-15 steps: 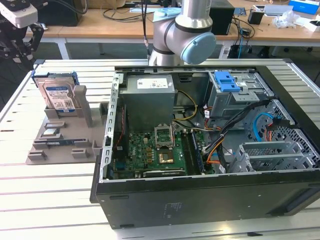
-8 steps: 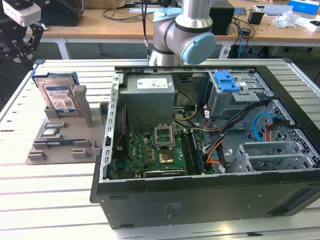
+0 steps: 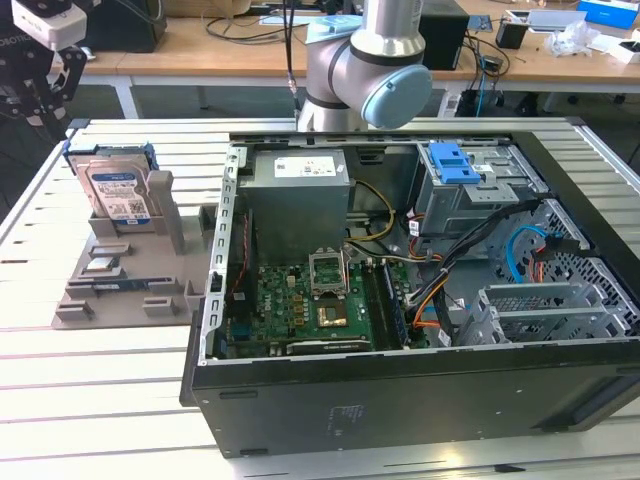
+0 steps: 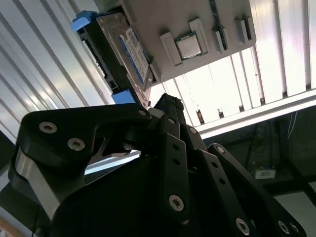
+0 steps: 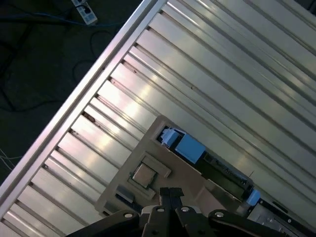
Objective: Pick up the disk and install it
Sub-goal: 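Pick up the disk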
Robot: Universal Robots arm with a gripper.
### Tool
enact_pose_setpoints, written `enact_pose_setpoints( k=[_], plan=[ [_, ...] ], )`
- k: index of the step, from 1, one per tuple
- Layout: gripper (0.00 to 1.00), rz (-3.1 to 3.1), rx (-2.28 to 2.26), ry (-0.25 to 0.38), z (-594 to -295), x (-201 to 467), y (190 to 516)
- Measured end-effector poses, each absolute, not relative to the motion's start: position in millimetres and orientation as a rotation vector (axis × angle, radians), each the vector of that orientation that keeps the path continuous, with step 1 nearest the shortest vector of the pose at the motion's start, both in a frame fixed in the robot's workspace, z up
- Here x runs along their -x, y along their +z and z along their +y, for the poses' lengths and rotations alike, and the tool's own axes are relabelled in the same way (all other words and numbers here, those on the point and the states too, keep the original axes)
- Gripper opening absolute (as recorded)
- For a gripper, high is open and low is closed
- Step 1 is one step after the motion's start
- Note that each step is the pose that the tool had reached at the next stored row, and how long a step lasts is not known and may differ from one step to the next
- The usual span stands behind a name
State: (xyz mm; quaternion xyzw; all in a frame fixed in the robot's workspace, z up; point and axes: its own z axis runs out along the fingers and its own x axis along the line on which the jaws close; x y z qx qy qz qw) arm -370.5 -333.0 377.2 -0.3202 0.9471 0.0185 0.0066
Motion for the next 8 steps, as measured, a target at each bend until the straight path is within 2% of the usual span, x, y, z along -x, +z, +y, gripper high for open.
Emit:
enact_pose_setpoints(
  k=[8],
  plan=[
    [0.11, 2.918, 1.132, 0.059, -333.0, 370.5, 377.2]
  ],
)
